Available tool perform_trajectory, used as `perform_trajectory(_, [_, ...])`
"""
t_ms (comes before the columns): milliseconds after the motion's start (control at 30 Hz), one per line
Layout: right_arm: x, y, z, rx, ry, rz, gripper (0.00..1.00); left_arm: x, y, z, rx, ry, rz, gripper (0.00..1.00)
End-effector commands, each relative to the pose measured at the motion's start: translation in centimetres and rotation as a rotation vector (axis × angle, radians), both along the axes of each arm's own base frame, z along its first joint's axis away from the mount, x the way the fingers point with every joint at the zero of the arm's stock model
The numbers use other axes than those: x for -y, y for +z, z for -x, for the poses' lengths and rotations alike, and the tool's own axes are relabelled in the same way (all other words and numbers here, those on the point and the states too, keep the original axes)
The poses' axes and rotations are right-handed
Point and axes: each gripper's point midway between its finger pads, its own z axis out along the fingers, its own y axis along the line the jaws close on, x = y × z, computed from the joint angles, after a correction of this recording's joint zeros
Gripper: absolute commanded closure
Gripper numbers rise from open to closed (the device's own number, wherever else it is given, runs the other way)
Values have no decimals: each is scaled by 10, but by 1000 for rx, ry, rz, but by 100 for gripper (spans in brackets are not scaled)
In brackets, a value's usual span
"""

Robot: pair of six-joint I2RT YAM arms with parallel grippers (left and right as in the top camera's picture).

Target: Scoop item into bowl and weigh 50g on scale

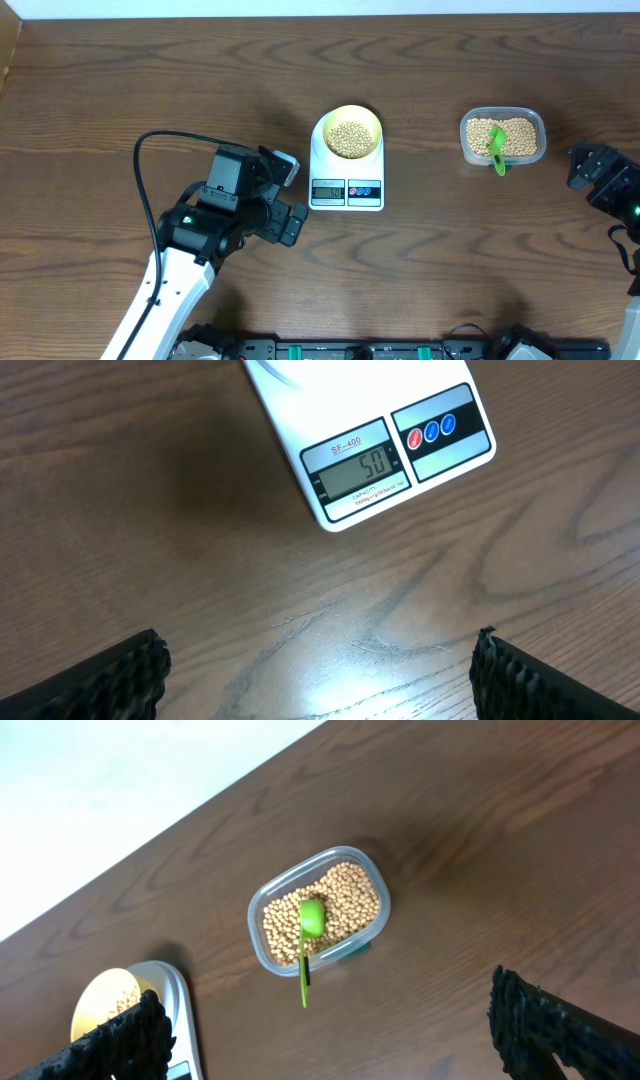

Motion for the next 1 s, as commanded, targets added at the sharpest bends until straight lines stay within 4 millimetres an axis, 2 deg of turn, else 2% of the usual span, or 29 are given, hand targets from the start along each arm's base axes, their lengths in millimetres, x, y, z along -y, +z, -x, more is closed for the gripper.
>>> perform_trajectory(0, [-7,2,-1,7,72,60,1,-2,-1,-1,-1,9,-5,2])
perform_trajectory(100, [-22,7,0,26,198,185,1,-2,-1,-1,-1,9,-5,2])
perform_trajectory(233, [-59,12,7,68,436,391,1,-2,-1,-1,-1,9,-5,2])
perform_trajectory(367, [-84,4,21,91,527,435,1,-2,-1,-1,-1,9,-5,2])
perform_trajectory(667, [-116,-18,51,246,605,503,1,-2,-1,-1,-1,9,-5,2])
perform_trajectory(967, [-123,-43,61,415,572,563,1,-2,-1,-1,-1,9,-5,2])
